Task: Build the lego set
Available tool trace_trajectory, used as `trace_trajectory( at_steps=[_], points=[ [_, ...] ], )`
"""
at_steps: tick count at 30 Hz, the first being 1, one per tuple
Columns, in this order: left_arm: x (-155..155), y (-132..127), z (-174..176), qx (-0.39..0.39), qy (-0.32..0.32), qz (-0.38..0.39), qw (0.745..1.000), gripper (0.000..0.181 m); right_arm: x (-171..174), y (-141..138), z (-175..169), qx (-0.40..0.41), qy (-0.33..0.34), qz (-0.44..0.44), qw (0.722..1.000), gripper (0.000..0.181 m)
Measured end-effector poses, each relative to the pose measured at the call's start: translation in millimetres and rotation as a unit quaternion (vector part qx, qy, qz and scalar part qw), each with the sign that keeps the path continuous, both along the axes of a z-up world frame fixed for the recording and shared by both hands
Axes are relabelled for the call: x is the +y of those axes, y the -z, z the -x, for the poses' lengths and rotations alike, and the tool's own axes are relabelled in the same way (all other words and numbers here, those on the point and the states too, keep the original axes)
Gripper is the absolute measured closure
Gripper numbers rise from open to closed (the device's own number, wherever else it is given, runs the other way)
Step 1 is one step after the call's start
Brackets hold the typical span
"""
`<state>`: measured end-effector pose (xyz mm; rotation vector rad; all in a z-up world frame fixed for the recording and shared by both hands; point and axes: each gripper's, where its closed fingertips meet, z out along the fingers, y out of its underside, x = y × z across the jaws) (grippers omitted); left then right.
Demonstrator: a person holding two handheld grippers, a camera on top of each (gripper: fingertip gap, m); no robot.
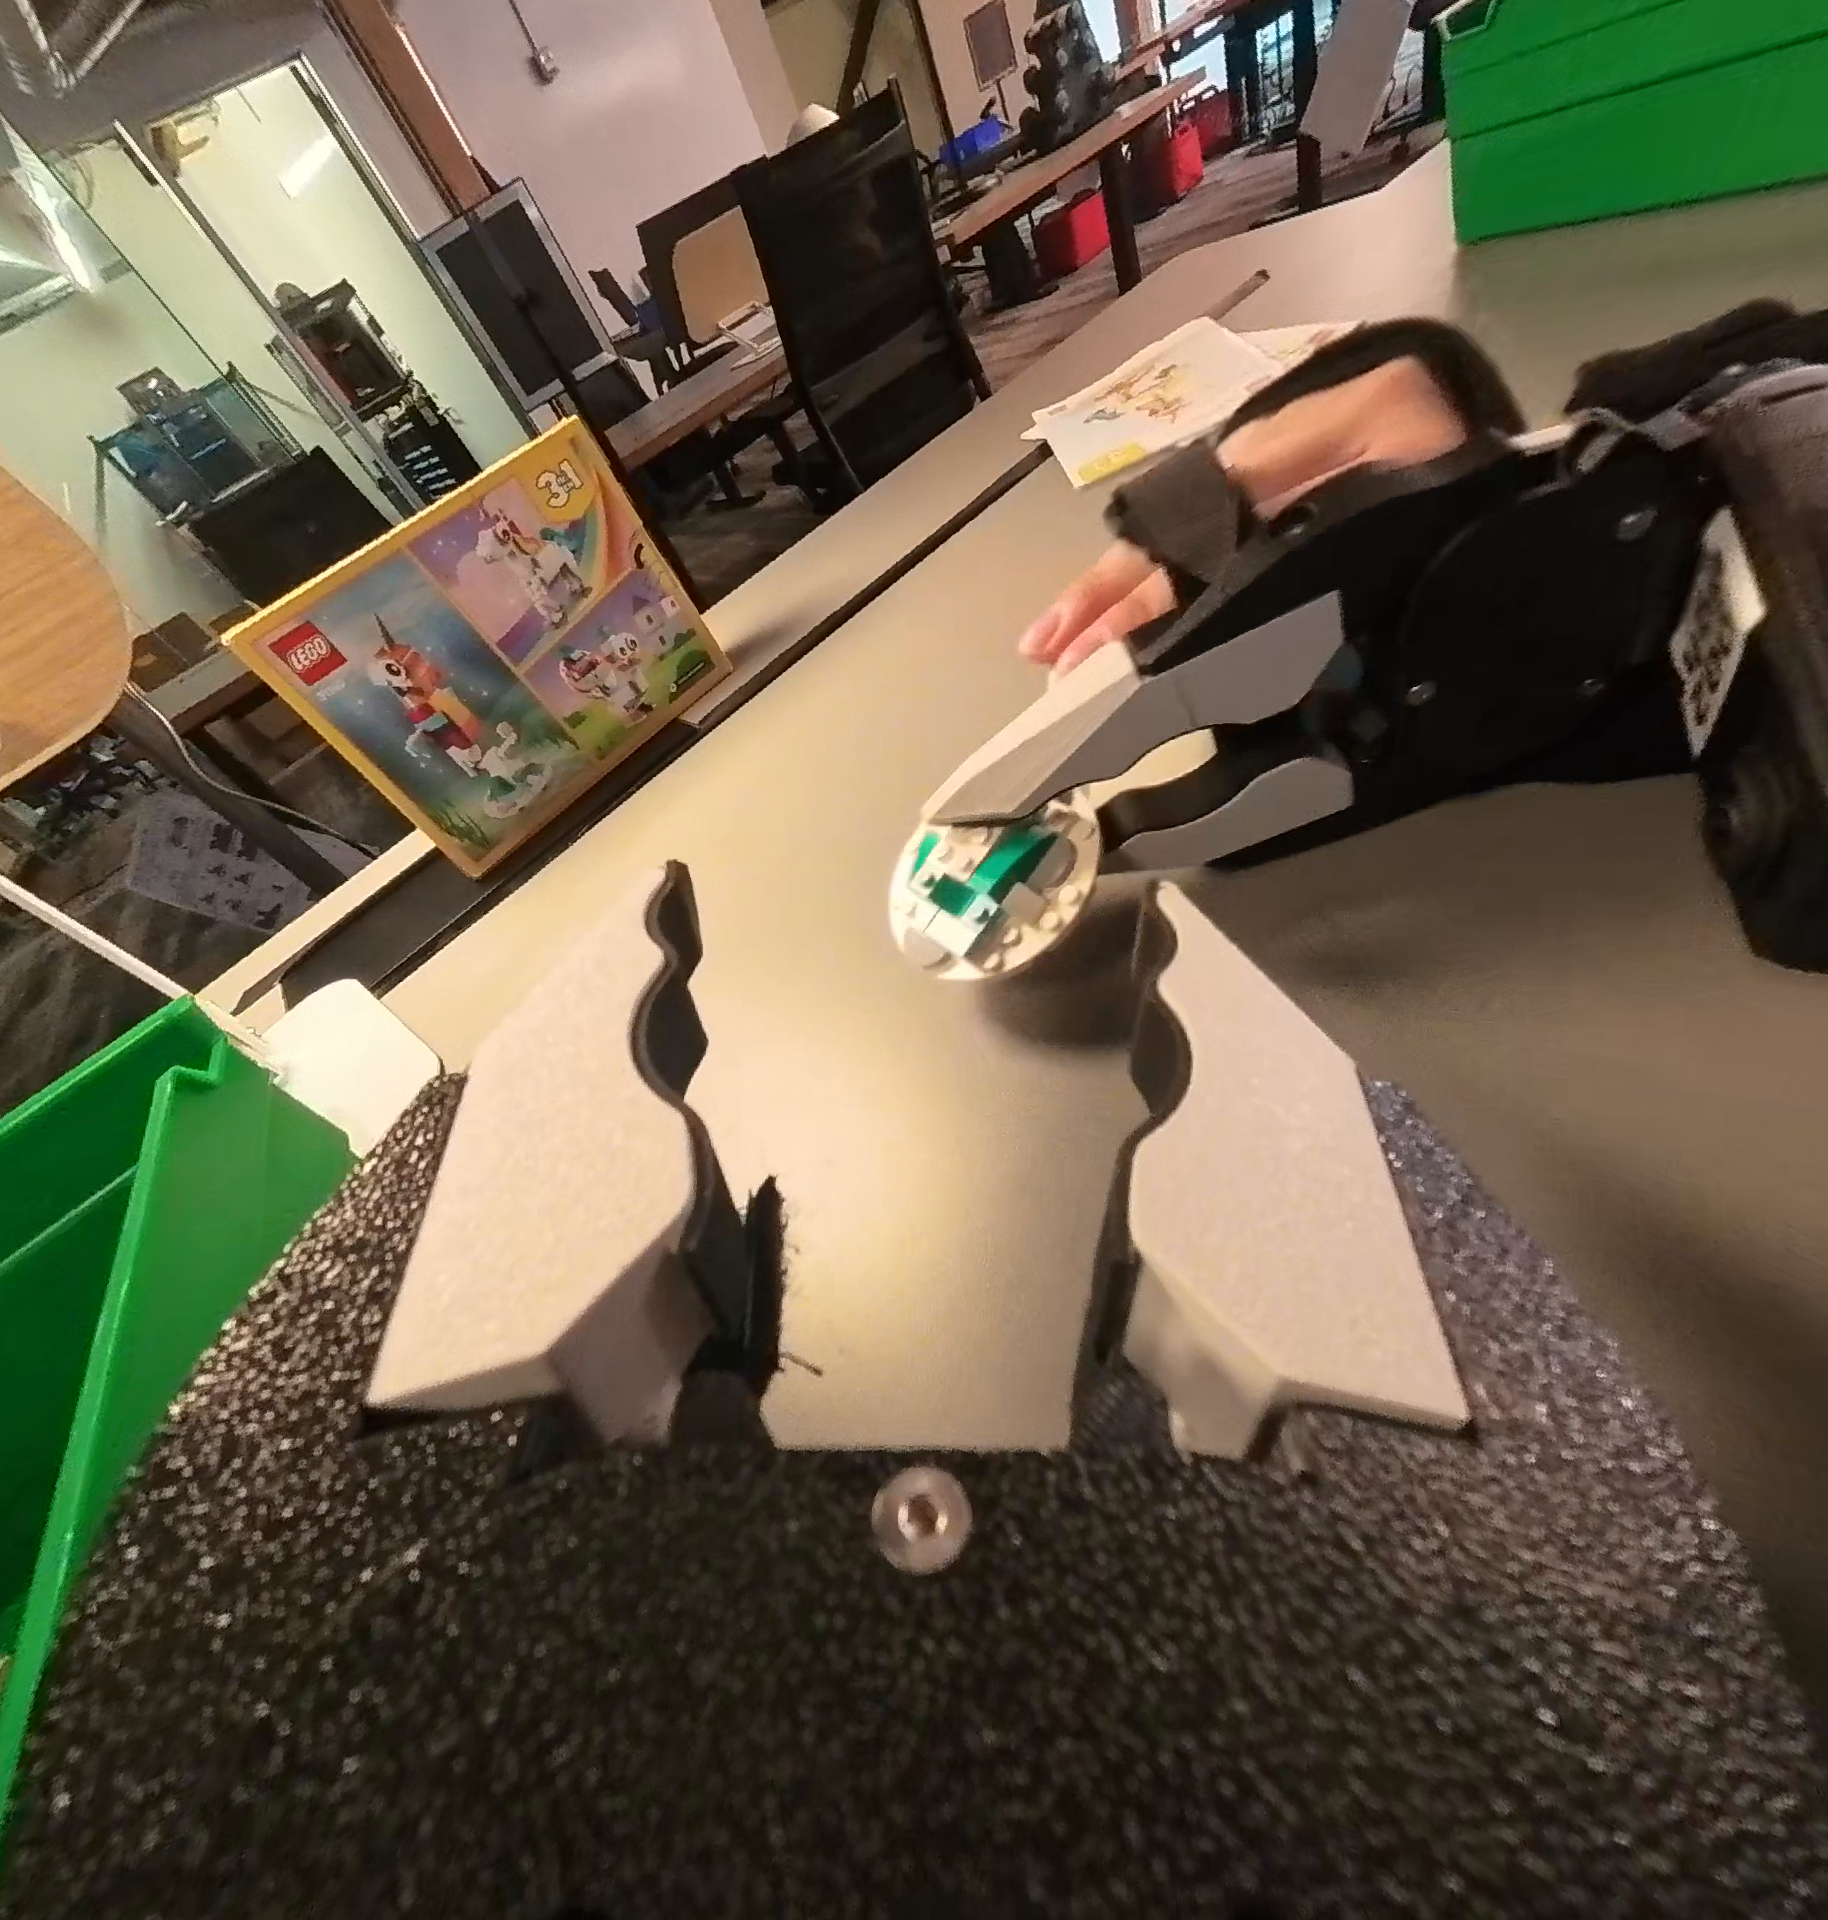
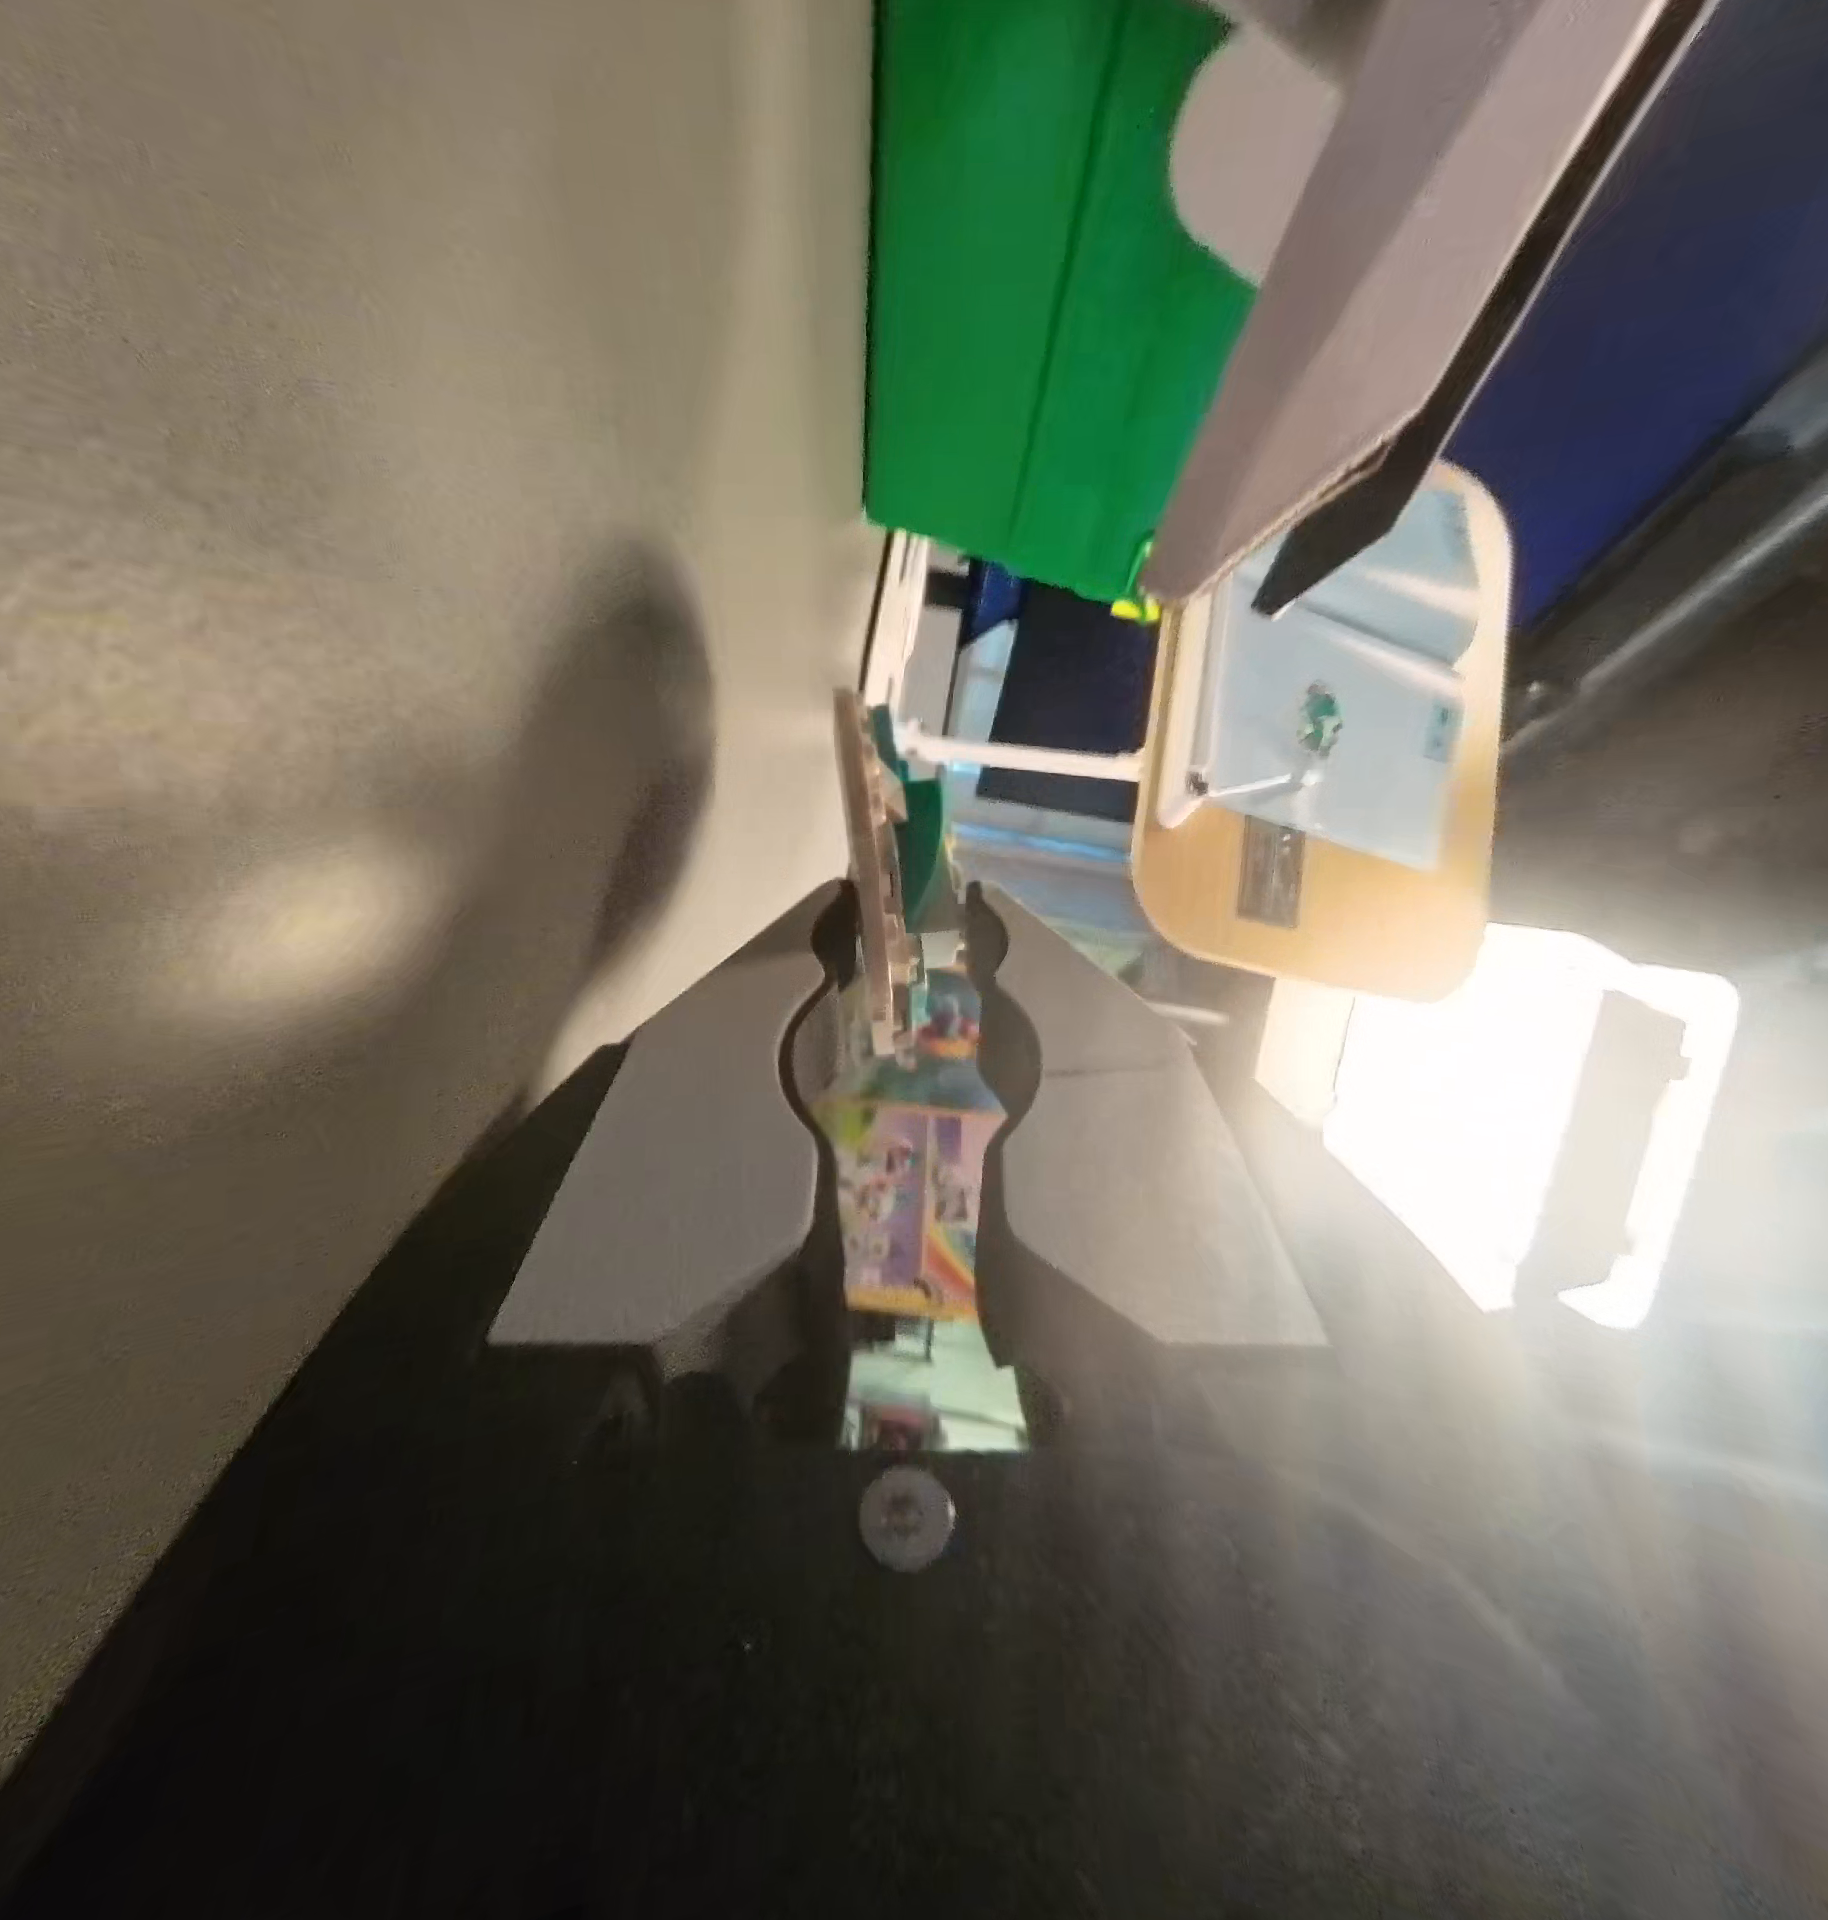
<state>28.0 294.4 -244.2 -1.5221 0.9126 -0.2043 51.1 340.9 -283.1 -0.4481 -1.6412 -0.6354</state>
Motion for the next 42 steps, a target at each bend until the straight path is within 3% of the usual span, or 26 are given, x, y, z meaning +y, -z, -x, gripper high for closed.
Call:
trace_trajectory(
  at_steps=[7,20,27,33,37,39,42],
  points=[
    [0.0,-4.4,2.2,-0.005,-0.004,-0.005,1.0,0.099,-16.2,15.7,-29.6,-0.084,0.052,0.03,0.995,0.161],
    [-0.5,-6.6,1.6,-0.015,-0.004,0.002,1.0,0.097,-44.0,23.1,-51.8,-0.127,0.05,0.193,0.972,0.148],
    [-1.9,-5.0,-1.5,-0.02,0.003,0.01,1.0,0.096,-51.6,17.8,-67.8,-0.098,0.073,0.327,0.937,0.128],
    [-0.5,-7.0,-1.2,-0.023,-0.001,0.004,1.0,0.093,-51.7,6.5,-85.0,-0.04,0.12,0.415,0.901,0.088],
    [-4.2,-19.7,-3.8,-0.022,-0.003,-0.027,0.999,0.084,-63.8,-33.7,-73.6,0.071,0.085,0.454,0.884,0.076],
    [-11.6,-35.9,-6.0,-0.03,0.0,-0.051,0.998,0.075,-65.9,-74.1,-61.9,0.146,0.07,0.443,0.882,0.076],
    [-22.1,-80.3,-2.1,-0.082,-0.021,-0.08,0.993,0.066,-51.1,-140.4,-54.8,0.249,0.127,0.378,0.883,0.082]
  ],
)
